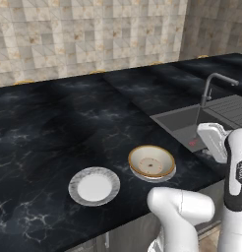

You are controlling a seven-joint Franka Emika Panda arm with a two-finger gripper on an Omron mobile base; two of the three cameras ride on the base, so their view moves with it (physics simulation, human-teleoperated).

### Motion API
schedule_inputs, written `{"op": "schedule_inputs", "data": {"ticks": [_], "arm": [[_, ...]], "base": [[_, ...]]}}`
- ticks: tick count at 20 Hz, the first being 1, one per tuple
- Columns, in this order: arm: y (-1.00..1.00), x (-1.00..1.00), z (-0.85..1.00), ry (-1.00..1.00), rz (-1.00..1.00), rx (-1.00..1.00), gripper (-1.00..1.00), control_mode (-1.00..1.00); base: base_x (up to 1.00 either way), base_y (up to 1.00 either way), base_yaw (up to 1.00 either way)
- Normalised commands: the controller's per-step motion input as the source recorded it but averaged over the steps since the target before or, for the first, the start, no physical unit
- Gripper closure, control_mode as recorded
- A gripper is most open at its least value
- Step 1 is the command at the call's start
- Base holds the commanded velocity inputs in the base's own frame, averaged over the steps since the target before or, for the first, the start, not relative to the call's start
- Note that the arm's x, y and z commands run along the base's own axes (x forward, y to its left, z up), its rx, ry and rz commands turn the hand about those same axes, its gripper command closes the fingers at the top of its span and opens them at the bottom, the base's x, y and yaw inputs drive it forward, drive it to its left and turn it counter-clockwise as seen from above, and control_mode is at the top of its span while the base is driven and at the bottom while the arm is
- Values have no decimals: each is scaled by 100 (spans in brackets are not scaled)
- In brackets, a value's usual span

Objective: Move the bowls from the cabinet to the plates on the dining table.

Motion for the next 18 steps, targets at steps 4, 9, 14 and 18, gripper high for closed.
{"op": "schedule_inputs", "data": {"ticks": [4,9,14,18], "arm": [[48,-79,100,0,0,-4,-100,-100],[51,-75,100,-2,0,-11,-100,-100],[37,-71,82,-2,0,-23,-100,-100],[18,-65,70,0,0,-27,-100,-100]], "base": [[0,0,0],[0,0,0],[0,0,0],[0,0,0]]}}
